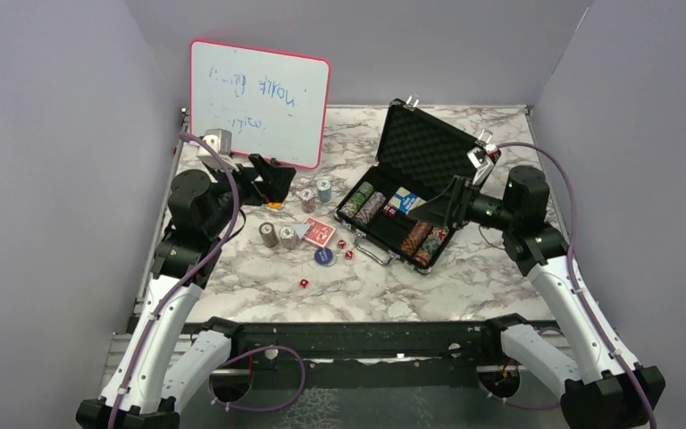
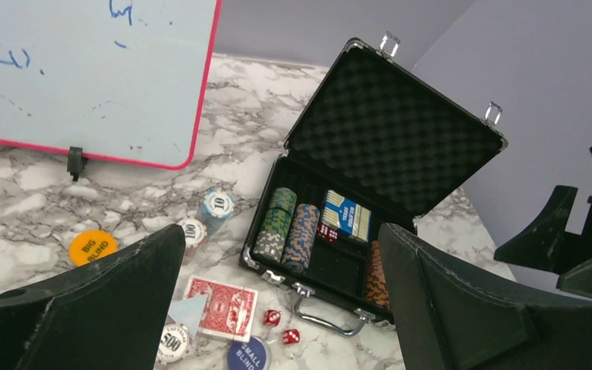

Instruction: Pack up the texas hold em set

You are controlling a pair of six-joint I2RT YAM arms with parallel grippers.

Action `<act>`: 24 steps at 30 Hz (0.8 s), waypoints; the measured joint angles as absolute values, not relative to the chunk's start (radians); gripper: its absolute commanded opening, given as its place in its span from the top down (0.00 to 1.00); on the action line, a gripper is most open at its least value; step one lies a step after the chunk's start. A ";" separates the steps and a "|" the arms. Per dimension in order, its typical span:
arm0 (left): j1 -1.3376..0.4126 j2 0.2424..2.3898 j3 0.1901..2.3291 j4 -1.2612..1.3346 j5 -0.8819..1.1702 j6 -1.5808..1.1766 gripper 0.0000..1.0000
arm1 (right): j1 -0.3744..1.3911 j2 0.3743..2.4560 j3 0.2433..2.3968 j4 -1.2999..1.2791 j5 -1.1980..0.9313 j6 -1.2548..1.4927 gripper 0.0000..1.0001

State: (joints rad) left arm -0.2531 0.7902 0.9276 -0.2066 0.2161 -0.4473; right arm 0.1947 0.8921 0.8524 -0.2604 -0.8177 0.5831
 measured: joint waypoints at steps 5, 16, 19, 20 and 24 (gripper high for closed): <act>-0.256 0.802 0.925 -0.244 0.210 -0.493 0.01 | 0.320 0.882 0.767 -0.216 -0.739 0.636 0.23; -0.264 0.828 1.065 -0.421 0.057 -0.501 0.01 | 0.950 1.256 0.895 -0.289 -0.044 0.705 0.27; -0.281 0.839 1.190 -0.429 -0.002 -0.467 0.01 | 0.994 1.406 1.005 -0.363 0.083 0.768 0.35; -0.289 0.834 1.227 -0.427 -0.019 -0.457 0.01 | 1.004 1.458 1.049 -0.393 0.125 0.791 0.41; -0.302 0.801 1.266 -0.428 -0.066 -0.442 0.01 | 1.021 1.613 1.181 -0.479 0.217 0.827 0.53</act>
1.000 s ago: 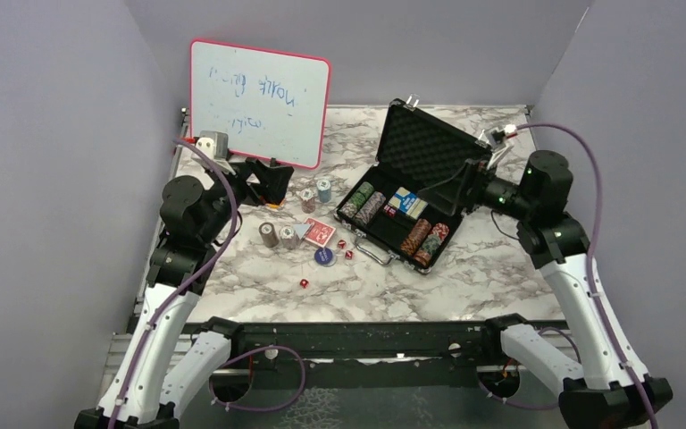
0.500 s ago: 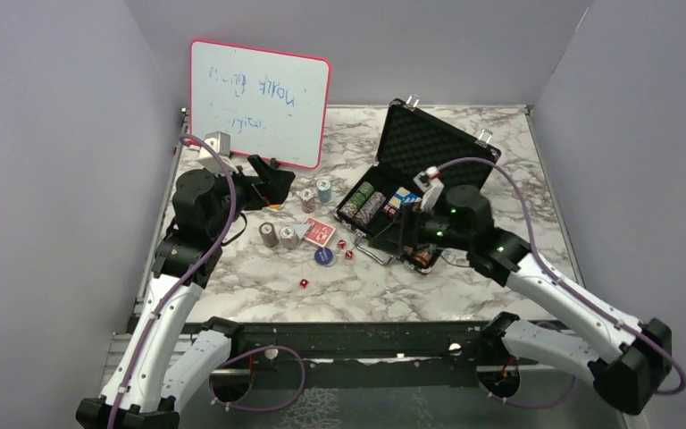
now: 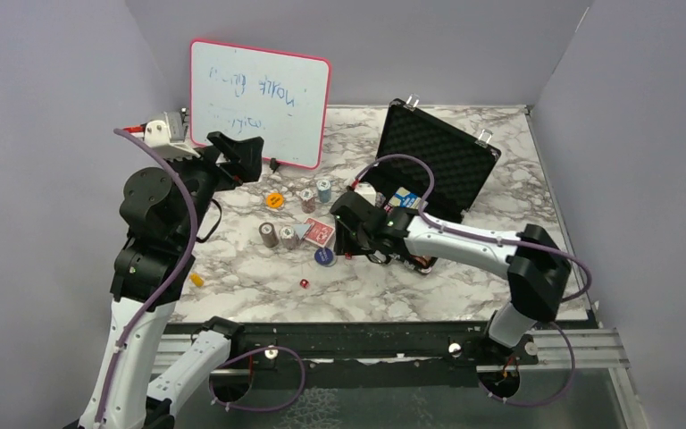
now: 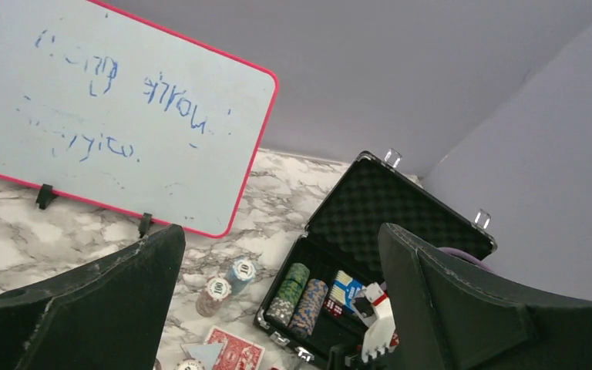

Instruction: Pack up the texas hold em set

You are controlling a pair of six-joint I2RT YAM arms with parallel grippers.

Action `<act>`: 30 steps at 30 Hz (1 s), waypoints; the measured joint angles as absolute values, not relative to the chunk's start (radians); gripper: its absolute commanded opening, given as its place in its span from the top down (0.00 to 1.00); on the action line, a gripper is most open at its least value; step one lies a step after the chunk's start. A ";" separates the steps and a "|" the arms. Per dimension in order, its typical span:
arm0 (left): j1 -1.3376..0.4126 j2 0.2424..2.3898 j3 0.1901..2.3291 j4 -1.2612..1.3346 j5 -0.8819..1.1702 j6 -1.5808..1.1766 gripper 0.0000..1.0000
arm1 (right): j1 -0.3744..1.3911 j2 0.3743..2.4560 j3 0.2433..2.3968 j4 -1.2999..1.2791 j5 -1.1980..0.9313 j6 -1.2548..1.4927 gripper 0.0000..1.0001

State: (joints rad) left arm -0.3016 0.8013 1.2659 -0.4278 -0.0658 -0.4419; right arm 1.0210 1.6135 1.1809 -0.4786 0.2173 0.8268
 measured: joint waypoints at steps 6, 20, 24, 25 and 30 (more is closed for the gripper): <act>-0.303 0.784 1.241 -0.458 -0.112 -0.452 0.01 | 1.029 1.789 1.329 -0.606 0.307 0.862 0.55; -0.330 0.773 1.195 -0.500 -0.163 -0.470 0.01 | 1.035 1.855 1.341 -0.582 0.264 0.801 0.43; -0.340 0.772 1.207 -0.510 -0.191 -0.470 0.01 | 1.041 1.862 1.363 -0.518 0.214 0.731 0.41; -0.343 0.772 1.214 -0.515 -0.196 -0.470 0.01 | 1.042 1.867 1.382 -0.494 0.202 0.707 0.41; -0.356 0.772 1.252 -0.516 -0.221 -0.466 0.01 | 1.042 1.899 1.439 -0.439 0.176 0.657 0.40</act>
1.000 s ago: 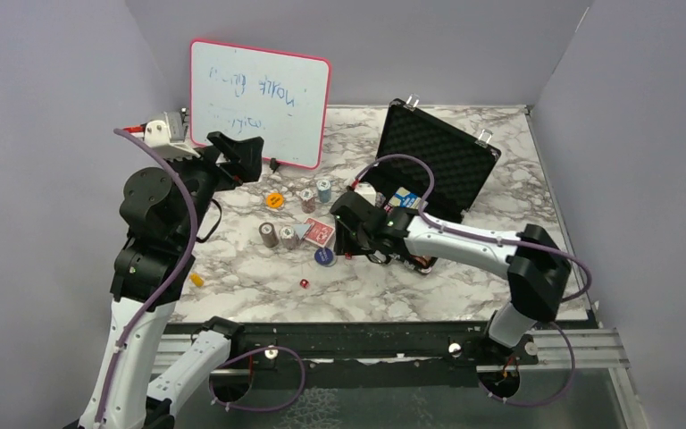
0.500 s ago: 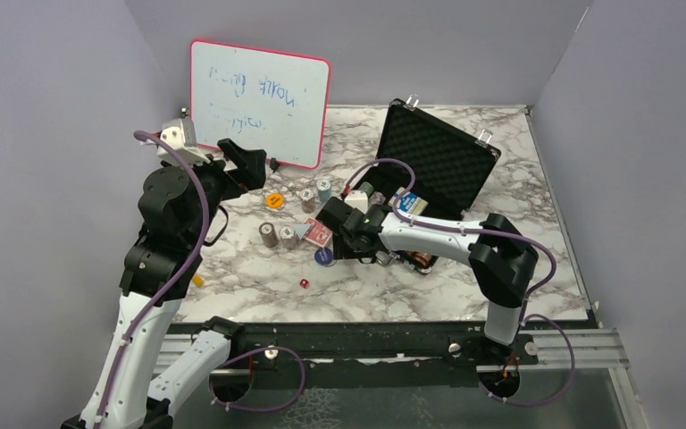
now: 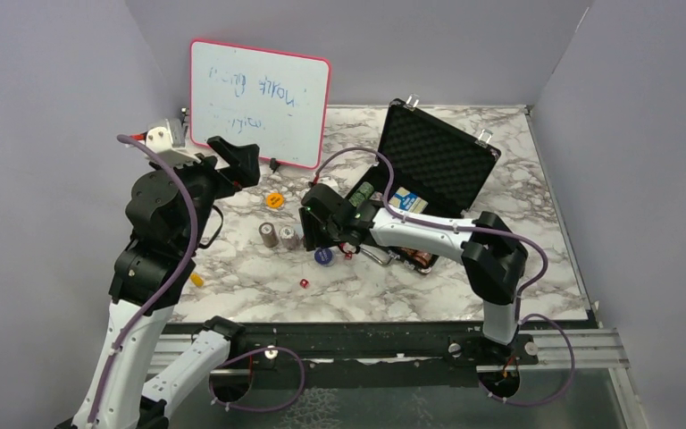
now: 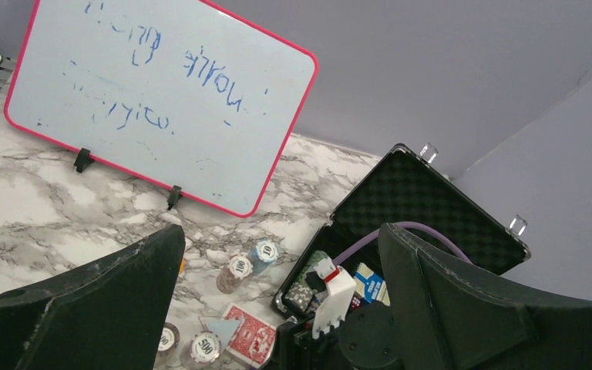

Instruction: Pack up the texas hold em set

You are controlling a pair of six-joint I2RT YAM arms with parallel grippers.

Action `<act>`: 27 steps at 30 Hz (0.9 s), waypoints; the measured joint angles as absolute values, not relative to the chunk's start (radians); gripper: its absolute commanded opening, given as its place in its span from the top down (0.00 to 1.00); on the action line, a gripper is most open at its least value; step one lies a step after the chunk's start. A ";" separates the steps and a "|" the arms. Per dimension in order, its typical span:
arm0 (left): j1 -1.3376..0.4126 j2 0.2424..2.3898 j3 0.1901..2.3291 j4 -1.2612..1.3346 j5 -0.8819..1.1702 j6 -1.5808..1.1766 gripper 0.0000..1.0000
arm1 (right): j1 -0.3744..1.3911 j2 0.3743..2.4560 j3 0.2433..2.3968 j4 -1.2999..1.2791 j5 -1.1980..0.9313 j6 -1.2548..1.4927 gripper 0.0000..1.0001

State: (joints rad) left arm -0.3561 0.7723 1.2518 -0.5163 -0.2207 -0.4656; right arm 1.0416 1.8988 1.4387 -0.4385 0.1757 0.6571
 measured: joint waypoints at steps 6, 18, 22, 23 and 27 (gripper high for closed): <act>-0.364 0.763 1.262 -0.519 -0.252 -0.458 0.01 | 1.042 1.944 1.488 -0.402 0.148 0.627 0.38; -0.367 0.762 1.262 -0.519 -0.278 -0.452 0.01 | 1.067 2.089 1.691 -0.384 0.126 0.555 0.31; -0.367 0.762 1.262 -0.520 -0.282 -0.447 0.01 | 1.071 2.145 1.753 -0.395 0.137 0.541 0.32; -0.367 0.762 1.262 -0.520 -0.283 -0.446 0.01 | 1.071 2.160 1.766 -0.397 0.139 0.536 0.32; -0.367 0.760 1.262 -0.521 -0.286 -0.442 0.01 | 1.072 2.225 1.834 -0.418 0.147 0.499 0.35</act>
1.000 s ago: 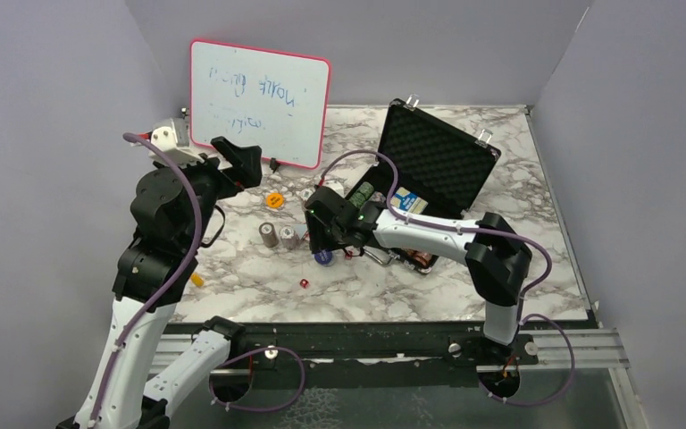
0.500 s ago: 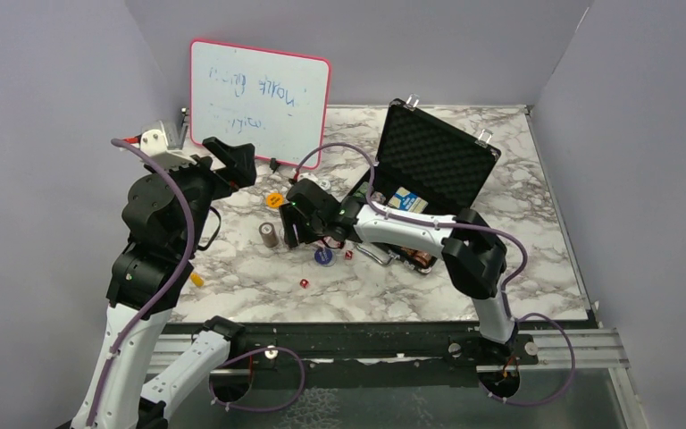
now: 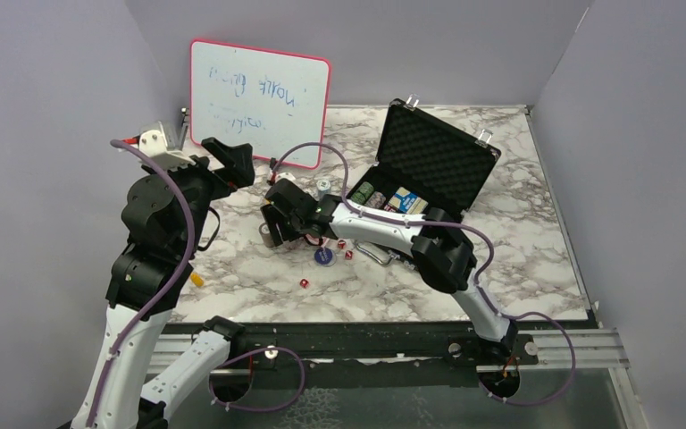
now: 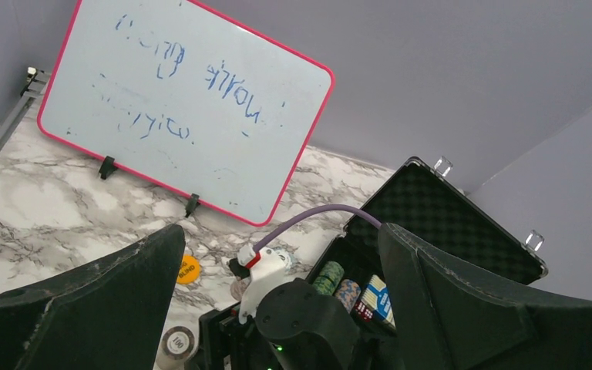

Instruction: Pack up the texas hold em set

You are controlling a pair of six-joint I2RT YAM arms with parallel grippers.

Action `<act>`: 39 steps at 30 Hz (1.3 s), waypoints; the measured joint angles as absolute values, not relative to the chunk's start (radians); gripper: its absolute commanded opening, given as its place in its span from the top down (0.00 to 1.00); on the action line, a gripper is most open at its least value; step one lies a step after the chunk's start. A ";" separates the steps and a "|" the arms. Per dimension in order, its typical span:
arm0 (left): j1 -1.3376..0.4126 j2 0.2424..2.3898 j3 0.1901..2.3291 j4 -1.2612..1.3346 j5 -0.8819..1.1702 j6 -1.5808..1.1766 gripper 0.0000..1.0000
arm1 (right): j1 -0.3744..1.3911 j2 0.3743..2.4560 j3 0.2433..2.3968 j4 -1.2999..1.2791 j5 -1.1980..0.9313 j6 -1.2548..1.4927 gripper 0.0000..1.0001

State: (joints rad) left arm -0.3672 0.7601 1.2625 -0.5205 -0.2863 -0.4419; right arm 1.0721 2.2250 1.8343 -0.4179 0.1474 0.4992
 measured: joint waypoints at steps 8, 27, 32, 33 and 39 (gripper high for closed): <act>-0.367 0.750 1.262 -0.527 -0.297 -0.434 0.01 | 1.091 2.283 1.907 -0.453 0.180 0.432 0.51; -0.367 0.714 1.172 -0.529 -0.303 -0.439 0.01 | 1.080 2.035 1.752 -0.545 0.062 0.440 0.68; -0.367 0.711 1.098 -0.531 -0.248 -0.443 0.01 | 1.001 1.810 1.597 -0.530 -0.070 0.480 0.68; -0.367 0.716 1.085 -0.531 -0.222 -0.440 0.01 | 0.973 1.770 1.567 -0.527 -0.095 0.487 0.68; -0.367 0.727 0.973 -0.491 -0.006 -0.402 0.02 | 0.831 1.629 1.443 -0.517 -0.187 0.505 0.68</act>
State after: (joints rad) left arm -0.3672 0.7269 0.9733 -0.4908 -0.0059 -0.4015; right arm 0.8307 1.6291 1.4425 -0.5175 -0.1875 0.5049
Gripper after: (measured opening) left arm 0.988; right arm 0.465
